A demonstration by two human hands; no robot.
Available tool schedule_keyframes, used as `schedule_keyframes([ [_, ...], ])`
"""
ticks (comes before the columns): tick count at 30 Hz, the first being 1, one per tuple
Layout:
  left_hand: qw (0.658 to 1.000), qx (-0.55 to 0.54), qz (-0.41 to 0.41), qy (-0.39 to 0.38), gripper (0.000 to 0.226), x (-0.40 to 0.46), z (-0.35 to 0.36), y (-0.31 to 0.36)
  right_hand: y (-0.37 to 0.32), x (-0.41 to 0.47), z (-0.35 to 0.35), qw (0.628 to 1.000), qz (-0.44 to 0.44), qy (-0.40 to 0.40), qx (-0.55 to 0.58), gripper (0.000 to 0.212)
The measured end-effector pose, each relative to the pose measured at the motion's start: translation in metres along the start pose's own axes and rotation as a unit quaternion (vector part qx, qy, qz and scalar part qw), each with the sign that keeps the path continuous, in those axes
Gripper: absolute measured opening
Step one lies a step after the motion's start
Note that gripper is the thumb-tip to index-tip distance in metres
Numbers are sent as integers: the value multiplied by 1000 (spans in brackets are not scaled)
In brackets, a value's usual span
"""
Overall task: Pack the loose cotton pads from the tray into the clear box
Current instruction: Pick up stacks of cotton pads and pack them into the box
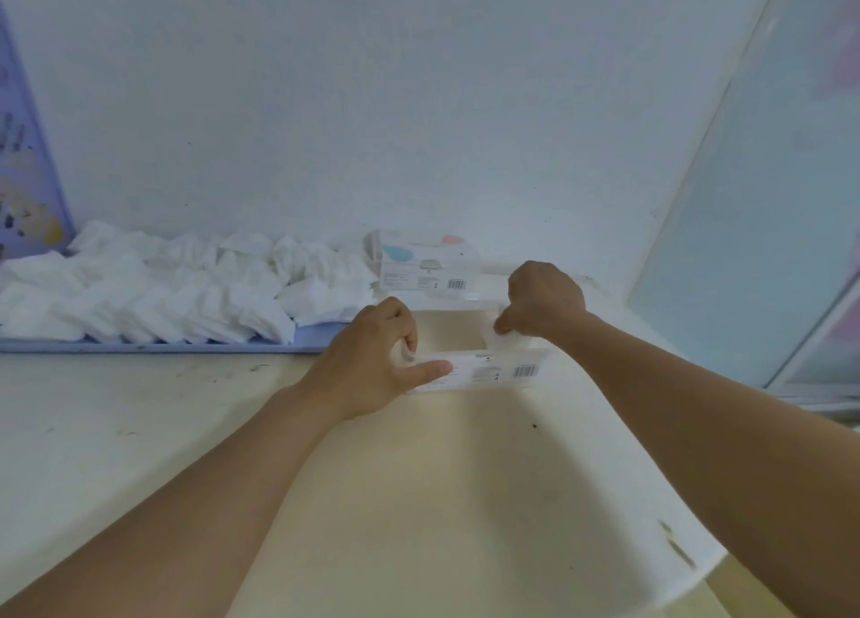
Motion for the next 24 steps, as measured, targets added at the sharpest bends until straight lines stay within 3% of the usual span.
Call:
schedule_keyframes([
  [5,1000,13,-6,11,44,1,0,0,2,2,7,996,-64,19,58,37],
  [8,1000,17,-6,9,44,1,0,0,-12,-3,-6,974,-210,46,70,15],
  [10,1000,15,-6,9,43,1,-1,0,-24,-8,-10,955,-294,-30,18,10],
  [12,1000,11,-5,10,43,1,-1,-1,-29,-11,-6,944,-296,-132,-63,20],
  [14,1000,13,-5,9,43,2,-1,-2,-27,-9,-3,930,-291,-184,-129,25],
  [20,1000,8,-8,-5,47,1,-3,-3,-20,-4,-18,875,-346,-205,-268,34],
  [24,1000,1,-5,-4,46,3,-2,-4,-13,-3,-7,880,-359,-159,-268,33],
])
Point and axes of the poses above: each hand's wrist, its own x-axis towards the middle knuckle, its own z-axis out of the palm, y = z × x, the point moved 2 cm from there along x, towards the middle knuckle, and after that the axes turned 6 degrees about y, right-handed, at the moved point
